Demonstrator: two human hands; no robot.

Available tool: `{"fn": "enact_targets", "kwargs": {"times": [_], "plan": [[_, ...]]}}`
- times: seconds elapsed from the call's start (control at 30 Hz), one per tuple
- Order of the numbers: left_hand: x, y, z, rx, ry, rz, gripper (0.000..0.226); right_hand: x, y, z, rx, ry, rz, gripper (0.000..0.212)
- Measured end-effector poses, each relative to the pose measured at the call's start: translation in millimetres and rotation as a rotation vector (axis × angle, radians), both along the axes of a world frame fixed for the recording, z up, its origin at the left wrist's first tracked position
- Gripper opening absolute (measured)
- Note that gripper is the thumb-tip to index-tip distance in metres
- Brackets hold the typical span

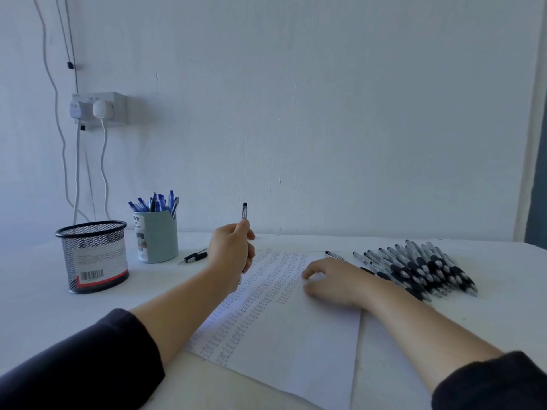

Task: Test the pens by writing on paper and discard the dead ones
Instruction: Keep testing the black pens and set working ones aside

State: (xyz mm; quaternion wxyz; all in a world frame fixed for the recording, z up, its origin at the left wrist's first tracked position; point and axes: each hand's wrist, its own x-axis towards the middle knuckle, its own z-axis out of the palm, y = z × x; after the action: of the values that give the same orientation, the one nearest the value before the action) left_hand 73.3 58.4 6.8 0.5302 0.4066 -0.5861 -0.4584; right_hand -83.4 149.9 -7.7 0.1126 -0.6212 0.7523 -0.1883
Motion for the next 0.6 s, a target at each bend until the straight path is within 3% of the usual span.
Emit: {"fn": "enact_targets", "kwargs": {"times": [0.13,0.27,0.37,0.47,0.6], "plan": [[-3,-1,-3,-0.024,-0.045,0.060,0.027,-8,-2,-5,0.103,0.292,-0.137,0.037],[-4,-6,-7,-0.015,-0.073,0.072,0.031,-15,-2,-7,0.172,0.353,-0.223,0.033],[-4,-9,-10,-0.021,-0.053,0.040,0.029,-17,-3,-7,0.163,0.367,-0.268,0.050],[-5,-6,-9,-0.037,-0.033,0.012,0.017,-15,-4,-5,-0.001,0.252,-0.244,0.050],[-7,2,-7,-0.017,-0.006,-0.070,0.025,0,-7,-1,-0.303,-0.134,-0.003,0.043]]}}
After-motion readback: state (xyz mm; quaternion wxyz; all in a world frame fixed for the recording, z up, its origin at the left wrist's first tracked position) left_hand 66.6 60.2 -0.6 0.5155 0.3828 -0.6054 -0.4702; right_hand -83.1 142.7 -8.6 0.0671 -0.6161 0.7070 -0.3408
